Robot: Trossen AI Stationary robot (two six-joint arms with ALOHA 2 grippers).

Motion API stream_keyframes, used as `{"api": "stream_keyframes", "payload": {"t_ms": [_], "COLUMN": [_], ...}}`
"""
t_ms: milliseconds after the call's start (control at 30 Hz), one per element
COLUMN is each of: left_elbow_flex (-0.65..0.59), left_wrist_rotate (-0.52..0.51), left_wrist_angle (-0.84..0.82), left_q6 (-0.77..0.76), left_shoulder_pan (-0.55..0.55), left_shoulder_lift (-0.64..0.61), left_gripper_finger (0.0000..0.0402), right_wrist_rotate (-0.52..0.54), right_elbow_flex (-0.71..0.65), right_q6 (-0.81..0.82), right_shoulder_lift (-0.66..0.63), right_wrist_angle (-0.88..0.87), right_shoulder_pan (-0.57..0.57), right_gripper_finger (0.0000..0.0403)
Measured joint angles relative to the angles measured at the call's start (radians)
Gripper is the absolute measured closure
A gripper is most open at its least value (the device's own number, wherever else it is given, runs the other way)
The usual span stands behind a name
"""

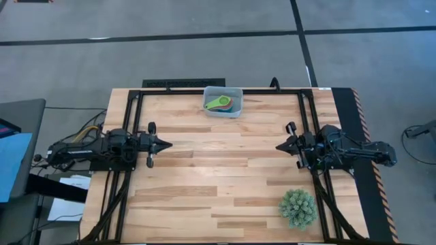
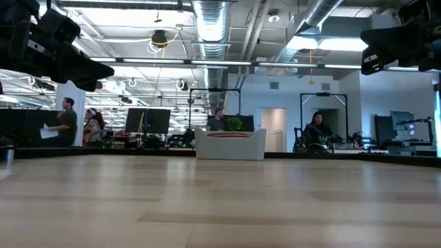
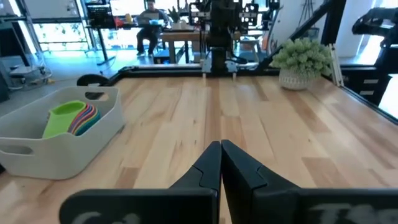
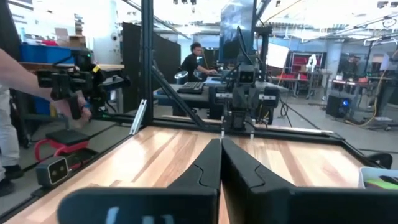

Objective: Nest measuring cups in basket
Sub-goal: Return to Home Position

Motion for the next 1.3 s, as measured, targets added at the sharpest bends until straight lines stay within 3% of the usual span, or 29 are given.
{"api": "stream_keyframes", "payload": {"t_ms": [1300], "left_elbow_flex": [-0.003], "left_wrist_rotate": [-0.001], "left_wrist_angle": [0.001], "left_q6": [0.005], "left_shoulder_pan": [0.000], "left_shoulder_lift": [0.005], "left_gripper_finger": [0.0401], "right_wrist_rotate": [-0.001], "right_elbow_flex": [-0.001], "right_q6": [0.001], "right_shoulder_lift": [0.000], "right_wrist_angle": [-0.005], "right_shoulder_pan": [-0.001], "right_gripper_finger": [0.0366]}}
